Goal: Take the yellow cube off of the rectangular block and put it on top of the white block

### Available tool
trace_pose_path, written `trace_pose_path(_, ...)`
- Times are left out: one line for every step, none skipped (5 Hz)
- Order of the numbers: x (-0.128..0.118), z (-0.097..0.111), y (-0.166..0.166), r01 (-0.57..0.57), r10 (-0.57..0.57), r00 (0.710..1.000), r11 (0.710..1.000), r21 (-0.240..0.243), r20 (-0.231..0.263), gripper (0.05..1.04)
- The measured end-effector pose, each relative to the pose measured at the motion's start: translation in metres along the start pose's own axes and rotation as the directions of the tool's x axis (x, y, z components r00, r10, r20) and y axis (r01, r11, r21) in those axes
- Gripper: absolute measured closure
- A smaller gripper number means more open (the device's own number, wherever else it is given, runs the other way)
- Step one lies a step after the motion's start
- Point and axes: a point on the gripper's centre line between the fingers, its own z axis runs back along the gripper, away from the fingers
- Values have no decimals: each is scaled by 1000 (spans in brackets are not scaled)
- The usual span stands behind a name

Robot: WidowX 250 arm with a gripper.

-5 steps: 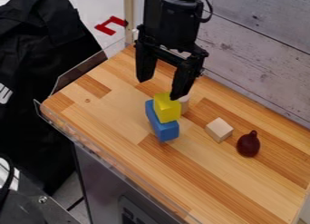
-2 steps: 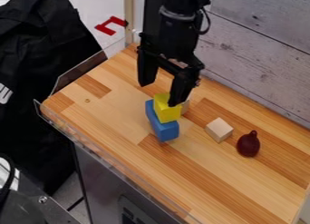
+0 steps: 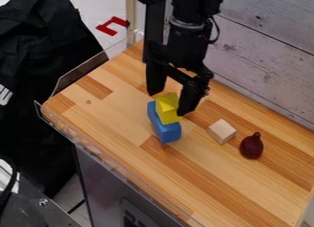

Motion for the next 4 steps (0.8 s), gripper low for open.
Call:
trace_pose_path(-1,0,-1,-4,4,1000,1000,-10,-6,83)
trace_pose_path(-2,-7,-4,-25,24,999,999,-31,-22,115)
trace_pose_path(-2,-11,-1,-49,48,998,998,-37,-27,391)
trace_pose_path(-1,-13,-1,-64,63,998,997,-38,-29,532)
